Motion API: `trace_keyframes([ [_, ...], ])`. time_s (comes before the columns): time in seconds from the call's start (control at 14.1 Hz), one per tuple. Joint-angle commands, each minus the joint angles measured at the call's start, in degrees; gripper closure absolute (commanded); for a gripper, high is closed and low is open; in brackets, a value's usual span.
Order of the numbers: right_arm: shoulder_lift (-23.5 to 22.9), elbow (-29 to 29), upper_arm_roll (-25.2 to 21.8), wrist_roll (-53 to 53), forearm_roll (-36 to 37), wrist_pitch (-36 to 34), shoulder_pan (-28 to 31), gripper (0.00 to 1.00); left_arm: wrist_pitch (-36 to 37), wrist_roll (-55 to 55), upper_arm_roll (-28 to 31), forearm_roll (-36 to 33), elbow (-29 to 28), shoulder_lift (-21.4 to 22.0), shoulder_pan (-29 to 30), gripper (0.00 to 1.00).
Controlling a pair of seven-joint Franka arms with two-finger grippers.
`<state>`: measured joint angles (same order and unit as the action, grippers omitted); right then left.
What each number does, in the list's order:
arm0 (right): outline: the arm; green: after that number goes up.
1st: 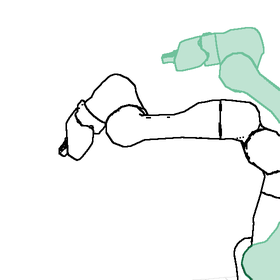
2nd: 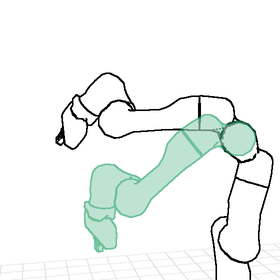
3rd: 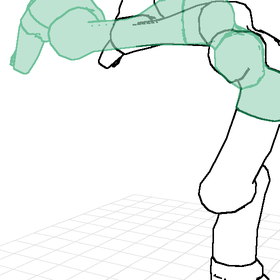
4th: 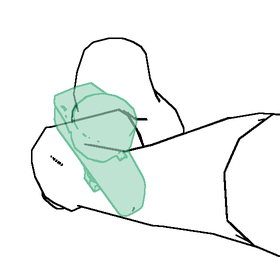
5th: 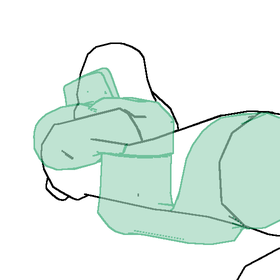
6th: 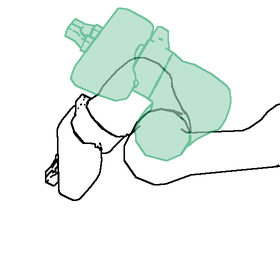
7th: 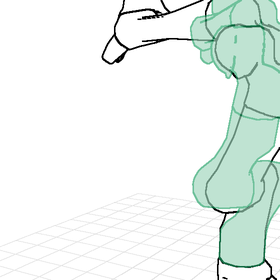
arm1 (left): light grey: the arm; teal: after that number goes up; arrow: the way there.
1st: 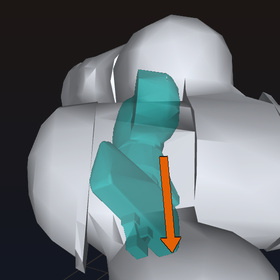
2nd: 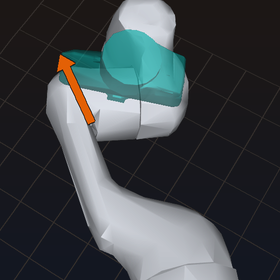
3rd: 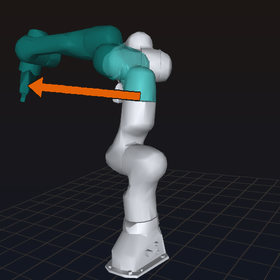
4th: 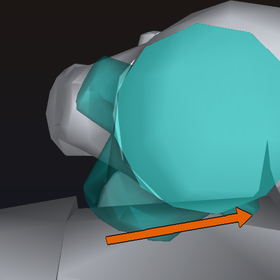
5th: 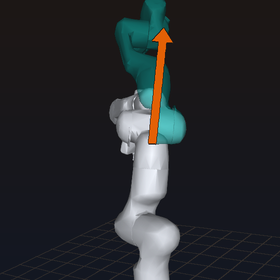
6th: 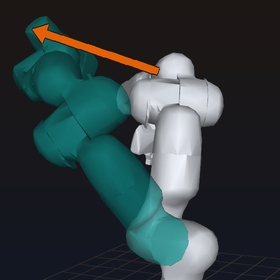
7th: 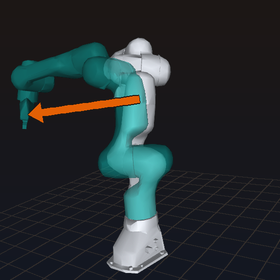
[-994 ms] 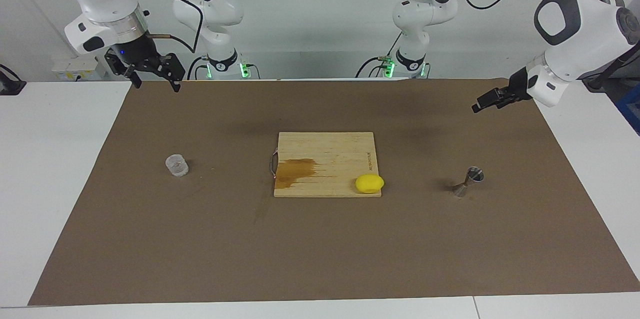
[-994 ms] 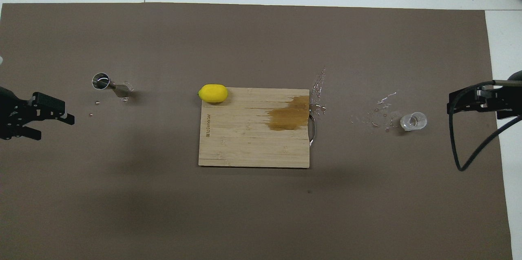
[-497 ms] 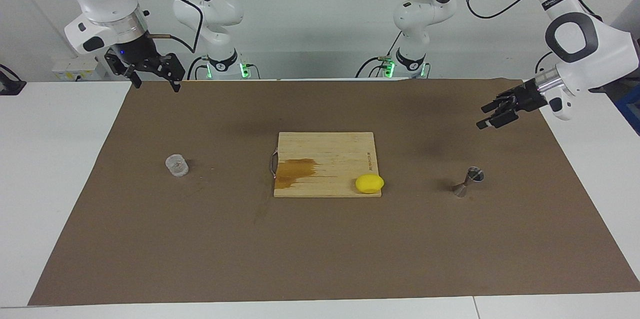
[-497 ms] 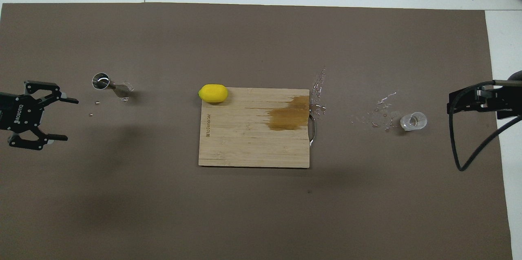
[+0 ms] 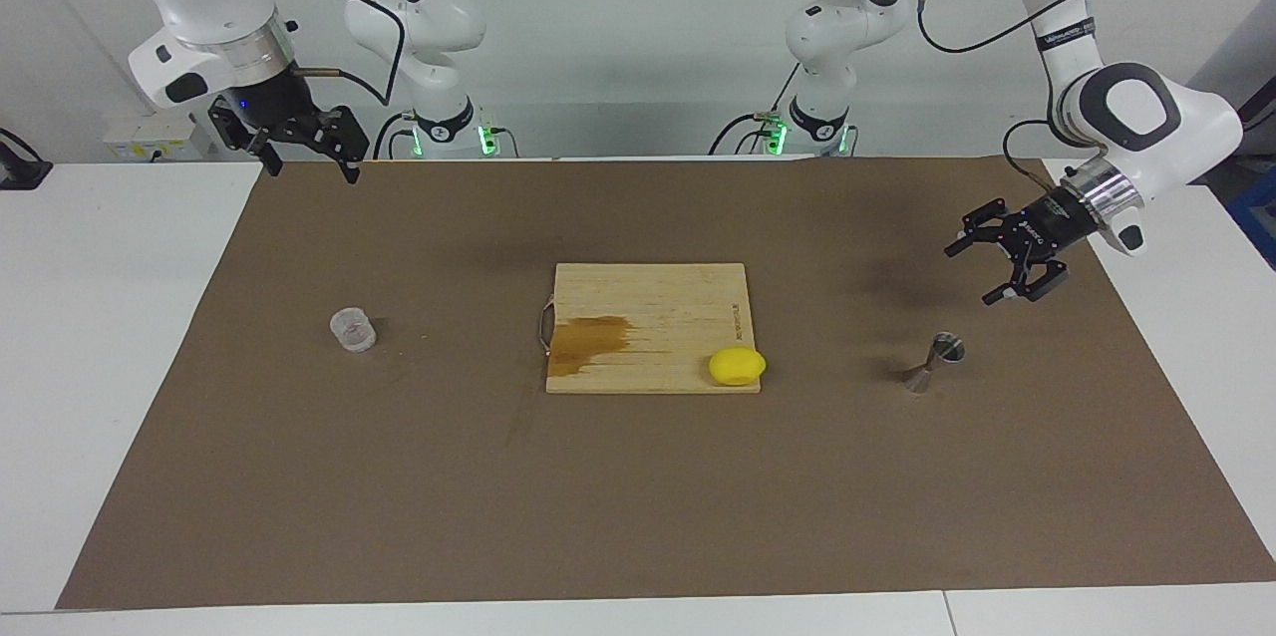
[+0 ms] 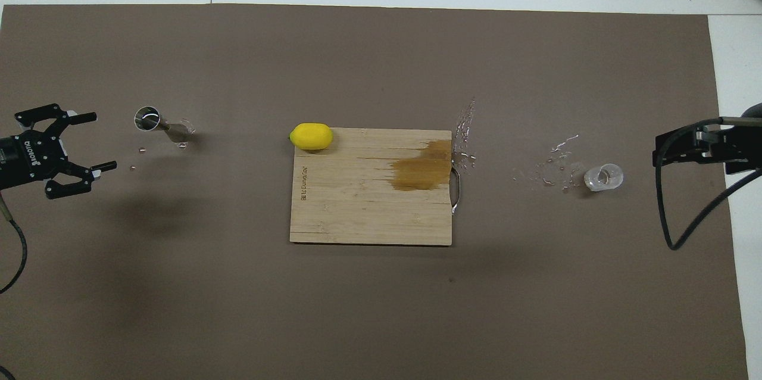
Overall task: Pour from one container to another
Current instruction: 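Reach the left gripper toward the small silver metal cup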
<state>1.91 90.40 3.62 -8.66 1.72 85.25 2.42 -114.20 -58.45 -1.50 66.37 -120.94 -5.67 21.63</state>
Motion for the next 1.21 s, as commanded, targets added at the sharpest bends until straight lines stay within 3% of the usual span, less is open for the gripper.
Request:
trace_keyframes([
  [0.0, 0.7, 0.0, 0.3, 1.6, -0.5, -0.4, 0.8, 0.00, -6.3, -1.1, -0.5, 9.3, -4.0, -1.0, -0.3, 0.00],
  [0.14, 0.7, 0.1, 0.3, 1.5, -0.5, -0.4, 0.8, 0.00, -9.3, -0.9, -0.6, 15.3, -4.0, -2.5, -1.8, 0.00],
  [0.5, 0.7, 0.0, 0.3, 1.5, -0.5, -0.4, 0.8, 0.00, -12.6, 1.4, -0.5, 22.7, -4.3, -3.9, -5.9, 0.00],
  [1.14, 0.7, 0.1, 0.3, 1.6, -0.5, -0.4, 0.8, 0.00, -14.4, 6.5, -0.6, 27.5, -4.7, -6.1, -7.7, 0.05],
])
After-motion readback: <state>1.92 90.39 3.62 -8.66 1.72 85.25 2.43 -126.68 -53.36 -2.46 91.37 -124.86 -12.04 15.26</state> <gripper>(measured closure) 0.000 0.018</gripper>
